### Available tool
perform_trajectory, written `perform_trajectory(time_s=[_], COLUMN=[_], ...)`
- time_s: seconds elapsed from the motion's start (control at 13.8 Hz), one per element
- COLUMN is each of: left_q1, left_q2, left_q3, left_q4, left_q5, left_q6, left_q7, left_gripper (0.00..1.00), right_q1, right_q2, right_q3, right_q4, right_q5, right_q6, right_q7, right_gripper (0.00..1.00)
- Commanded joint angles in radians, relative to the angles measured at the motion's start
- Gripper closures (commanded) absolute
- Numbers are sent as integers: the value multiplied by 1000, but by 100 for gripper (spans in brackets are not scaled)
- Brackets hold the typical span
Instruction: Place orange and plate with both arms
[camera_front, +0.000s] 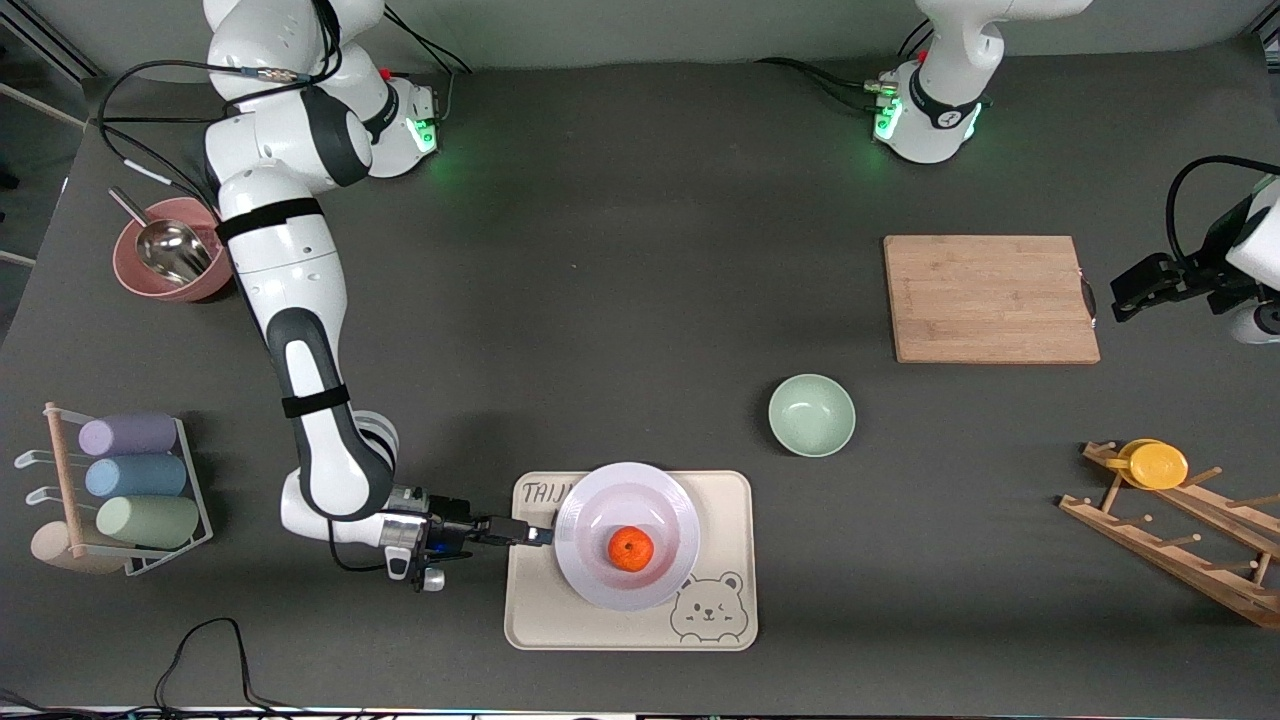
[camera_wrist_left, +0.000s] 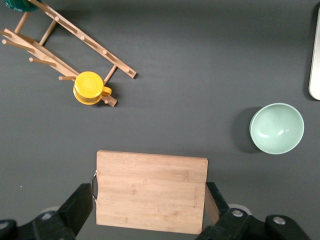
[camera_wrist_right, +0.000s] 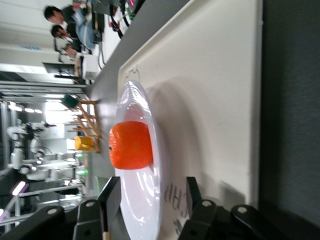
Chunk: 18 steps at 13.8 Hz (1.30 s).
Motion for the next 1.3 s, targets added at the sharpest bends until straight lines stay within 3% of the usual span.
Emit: perform_trajectory(time_s=[0.0, 0.29, 0.36, 0.43, 0.65, 0.94, 1.16, 1.23], left_q1=[2, 20, 28, 37, 42, 39, 31, 31], left_q2=[3, 6, 6, 6, 3, 9, 12, 12], left_q3=[7, 12, 10, 10, 10, 9, 7, 6], left_q4=[20, 41, 50, 61, 67, 78, 75, 75], left_q5=[-22, -32, -42, -56, -72, -98, -83, -81], left_q6=[8, -26, -32, -53, -90, -101, -101, -101], left_q7=[-10, -12, -12, -3, 52, 49, 10, -12], left_gripper=[0, 0, 0, 0, 0, 0, 0, 0], right_q1=[-1, -71, -85, -87, -81, -84, -99, -114], right_q2=[-73, -180, -218, -260, -402, -695, -948, -991], right_q3=[-50, -54, -66, -83, -136, -144, -133, -121], right_q4=[-32, -47, -55, -60, -75, -254, -455, -484], right_q5=[-153, -426, -510, -593, -808, -1129, -1238, -1250], right_q6=[-27, -206, -257, -309, -469, -520, -506, -495], right_q7=[92, 193, 194, 190, 190, 331, 451, 485], right_gripper=[29, 21, 14, 0, 0, 0, 0, 0])
